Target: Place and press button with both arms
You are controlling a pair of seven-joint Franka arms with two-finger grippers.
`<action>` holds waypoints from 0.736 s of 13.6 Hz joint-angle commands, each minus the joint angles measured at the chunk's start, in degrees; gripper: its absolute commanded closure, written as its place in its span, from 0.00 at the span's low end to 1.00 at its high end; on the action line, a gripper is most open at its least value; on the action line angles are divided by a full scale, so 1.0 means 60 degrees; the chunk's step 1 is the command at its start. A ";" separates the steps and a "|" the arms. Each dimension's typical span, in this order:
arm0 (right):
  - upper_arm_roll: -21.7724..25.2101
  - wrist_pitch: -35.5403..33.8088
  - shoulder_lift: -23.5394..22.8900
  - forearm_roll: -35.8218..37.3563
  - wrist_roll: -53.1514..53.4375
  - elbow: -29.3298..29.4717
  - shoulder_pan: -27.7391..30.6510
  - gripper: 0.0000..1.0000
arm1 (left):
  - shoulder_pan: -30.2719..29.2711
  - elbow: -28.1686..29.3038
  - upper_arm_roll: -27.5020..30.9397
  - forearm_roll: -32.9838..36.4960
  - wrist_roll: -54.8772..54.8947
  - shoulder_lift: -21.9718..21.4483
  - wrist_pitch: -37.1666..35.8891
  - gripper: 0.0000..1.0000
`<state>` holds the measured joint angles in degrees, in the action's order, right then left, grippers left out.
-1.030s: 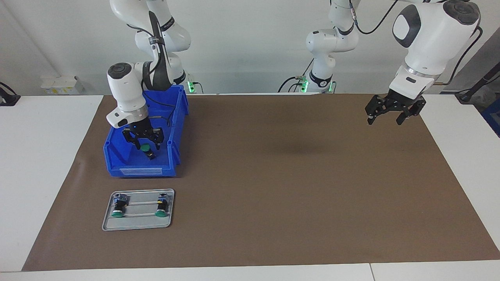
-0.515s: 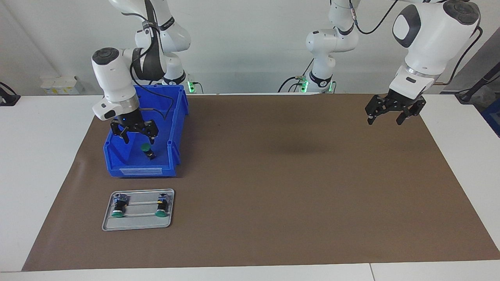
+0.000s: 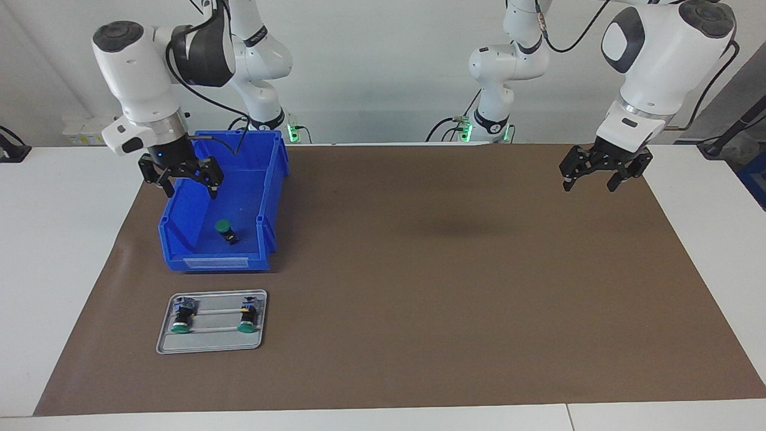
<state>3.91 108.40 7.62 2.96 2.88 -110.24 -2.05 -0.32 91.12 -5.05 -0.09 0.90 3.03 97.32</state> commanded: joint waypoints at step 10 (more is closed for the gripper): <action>-0.0139 -0.3492 -0.0933 0.0195 -0.0261 0.3447 0.0268 0.00 | -0.0064 0.0296 -0.0052 0.0175 -0.0107 -0.0284 -0.0005 0.00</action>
<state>3.90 86.79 2.04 3.72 2.83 -89.47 -1.43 -0.32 91.12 -5.05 -0.09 0.90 3.02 97.32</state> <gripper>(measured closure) 0.000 0.000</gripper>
